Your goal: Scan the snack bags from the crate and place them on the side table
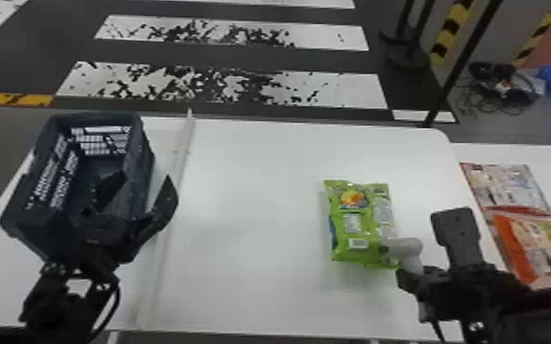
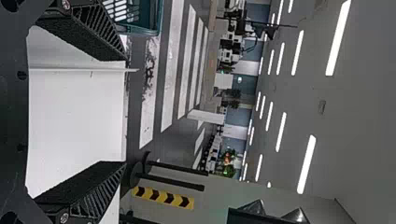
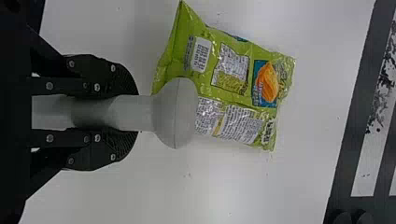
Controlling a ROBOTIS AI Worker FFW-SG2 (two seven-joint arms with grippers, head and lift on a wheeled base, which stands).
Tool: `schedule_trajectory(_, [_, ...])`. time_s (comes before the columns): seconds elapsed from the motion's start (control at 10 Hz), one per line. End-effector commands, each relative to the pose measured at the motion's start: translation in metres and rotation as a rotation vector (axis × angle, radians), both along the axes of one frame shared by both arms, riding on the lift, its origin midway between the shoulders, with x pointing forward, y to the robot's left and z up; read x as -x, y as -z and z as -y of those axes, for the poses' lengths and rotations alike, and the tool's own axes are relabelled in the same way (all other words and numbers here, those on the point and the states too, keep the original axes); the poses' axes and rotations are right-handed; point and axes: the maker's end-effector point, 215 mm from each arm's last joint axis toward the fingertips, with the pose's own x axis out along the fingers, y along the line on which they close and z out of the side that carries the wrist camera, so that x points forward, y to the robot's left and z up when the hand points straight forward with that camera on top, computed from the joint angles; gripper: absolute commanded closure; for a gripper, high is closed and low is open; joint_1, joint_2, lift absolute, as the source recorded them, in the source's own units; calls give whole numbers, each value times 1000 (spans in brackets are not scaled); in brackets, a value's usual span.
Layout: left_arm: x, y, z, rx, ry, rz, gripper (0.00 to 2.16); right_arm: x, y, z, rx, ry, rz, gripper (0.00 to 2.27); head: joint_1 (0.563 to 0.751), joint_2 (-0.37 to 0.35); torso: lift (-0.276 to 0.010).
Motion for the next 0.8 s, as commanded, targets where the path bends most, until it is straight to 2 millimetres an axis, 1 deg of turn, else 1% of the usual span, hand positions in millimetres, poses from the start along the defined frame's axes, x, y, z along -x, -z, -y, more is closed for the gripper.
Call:
schedule_trajectory(0.0, [0, 0, 0, 0, 0, 0, 80, -11, -5, 17, 13, 30, 20, 2253, 695, -40, -50])
schedule_trajectory(0.2, [1, 1, 0, 3, 0, -2, 80, -32, -4, 38, 32, 62, 48, 2253, 695, -71, -50])
schedule_trajectory(0.4, [1, 0, -1, 3, -2, -1, 80, -60, -2, 57, 64, 77, 94, 2253, 695, -93, -50])
schedule_trajectory(0.7, [1, -1, -3, 3, -6, 1, 80, -84, 9, 81, 98, 99, 91, 2253, 695, -126, -50])
